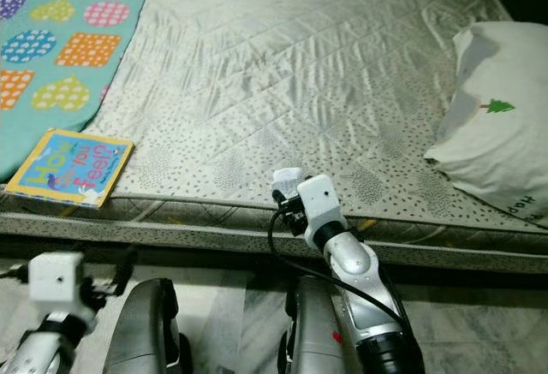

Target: Clean up the room

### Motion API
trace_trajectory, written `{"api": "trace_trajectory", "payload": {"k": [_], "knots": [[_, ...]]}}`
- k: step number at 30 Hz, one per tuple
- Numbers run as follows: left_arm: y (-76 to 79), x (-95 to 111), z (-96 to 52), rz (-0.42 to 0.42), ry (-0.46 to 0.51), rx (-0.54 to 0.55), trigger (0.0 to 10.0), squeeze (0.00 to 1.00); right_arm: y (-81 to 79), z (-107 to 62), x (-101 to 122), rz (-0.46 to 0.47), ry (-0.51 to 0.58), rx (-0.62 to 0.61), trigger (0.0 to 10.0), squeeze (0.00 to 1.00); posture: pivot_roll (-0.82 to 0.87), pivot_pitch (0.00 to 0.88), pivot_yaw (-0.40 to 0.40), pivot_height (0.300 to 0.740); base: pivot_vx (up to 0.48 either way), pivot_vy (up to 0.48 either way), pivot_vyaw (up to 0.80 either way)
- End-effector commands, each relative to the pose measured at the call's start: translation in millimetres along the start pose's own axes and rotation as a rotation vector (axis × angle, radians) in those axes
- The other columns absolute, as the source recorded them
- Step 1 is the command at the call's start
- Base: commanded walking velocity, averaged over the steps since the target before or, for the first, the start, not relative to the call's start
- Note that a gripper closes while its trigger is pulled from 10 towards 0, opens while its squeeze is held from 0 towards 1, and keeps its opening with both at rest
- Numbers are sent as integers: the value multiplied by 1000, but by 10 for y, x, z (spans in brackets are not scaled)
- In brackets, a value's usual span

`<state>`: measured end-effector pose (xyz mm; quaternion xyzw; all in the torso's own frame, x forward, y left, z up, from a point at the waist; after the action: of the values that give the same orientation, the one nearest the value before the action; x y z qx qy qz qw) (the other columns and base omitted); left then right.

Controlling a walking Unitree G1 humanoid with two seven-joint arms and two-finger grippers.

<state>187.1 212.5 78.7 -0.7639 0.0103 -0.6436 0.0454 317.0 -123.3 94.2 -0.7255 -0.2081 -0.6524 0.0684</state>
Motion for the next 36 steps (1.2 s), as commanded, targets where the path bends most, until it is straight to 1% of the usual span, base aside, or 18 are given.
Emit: {"api": "trace_trajectory", "payload": {"k": [1,3,5,6,8,11,14,15,18,21,23,27,28,30,32,35,36], "knots": [[-14,17,-62,1,-4,9,10000,0,-24,-9,-77,-3,-37,8,10000,0,101,312,-93,575,0,0,0],[-57,64,-115,4,1,31,10000,0,-63,48,-88,-2,-53,22,10000,0,124,319,-105,575,0,0,0],[-73,79,-162,6,1,45,10000,0,-90,68,-93,-11,-57,34,10000,0,135,341,-105,575,0,0,0],[-76,74,-206,4,-8,53,10000,0,-120,111,-112,-19,-65,40,10000,0,145,353,-105,575,0,0,0],[-65,66,-274,2,-22,48,10000,0,-150,169,-112,-28,-60,38,10000,0,146,361,-103,575,0,0,0],[-62,55,-318,9,-32,38,10000,0,-160,209,-94,-38,-50,30,10000,0,144,360,-98,575,0,0,0],[-34,96,-317,6,-34,22,10000,0,-109,294,-19,-69,-20,2,10000,0,151,379,-95,575,0,0,0],[-4,117,-307,6,-28,2,10000,0,-76,332,1,-80,-12,-18,10000,0,151,384,-98,575,0,0,0],[29,128,-310,13,-24,-20,10000,0,-50,363,27,-97,-3,-37,10000,0,152,394,-111,575,0,0,0],[131,130,-318,33,-17,-77,10000,0,5,450,101,-131,21,-97,10000,0,149,397,-116,575,0,0,0],[199,141,-299,17,-11,-90,10000,0,22,499,158,-149,30,-116,10000,0,165,394,-115,575,0,0,0],[251,174,-278,4,-3,-99,10000,0,15,550,197,-156,27,-112,10000,0,172,396,-111,575,0,0,0],[261,186,-276,4,-1,-109,10000,0,14,573,173,-202,-8,-110,10000,0,178,396,-105,575,0,0,0],[260,190,-276,5,-1,-112,10000,0,30,584,137,-249,-48,-118,10000,0,178,396,-105,575,0,0,0],[245,195,-268,6,-6,-113,10000,0,61,591,73,-260,-100,-128,10000,0,180,396,-103,575,0,0,0],[284,209,-262,-17,-8,-168,10000,0,117,595,13,-296,-152,-158,10000,0,183,388,-105,575,0,0,0],[321,214,-263,-11,-6,-199,10000,0,130,599,8,-314,-164,-163,10000,0,184,386,-105,575,0,0,0]]}}
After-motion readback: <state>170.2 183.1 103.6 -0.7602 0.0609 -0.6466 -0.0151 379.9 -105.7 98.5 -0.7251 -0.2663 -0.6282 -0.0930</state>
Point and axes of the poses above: a point about 5 cm out from each wrist's last joint towards the gripper, its own z axis pointing out of the wrist towards the gripper, its own x axis along the axis of the wrist's last joint, y = z × x, the point moved 1 cm from there along z, pointing out of the wrist towards the gripper, and after that the axes turned 1 degree about z, right-handed, at the moved point
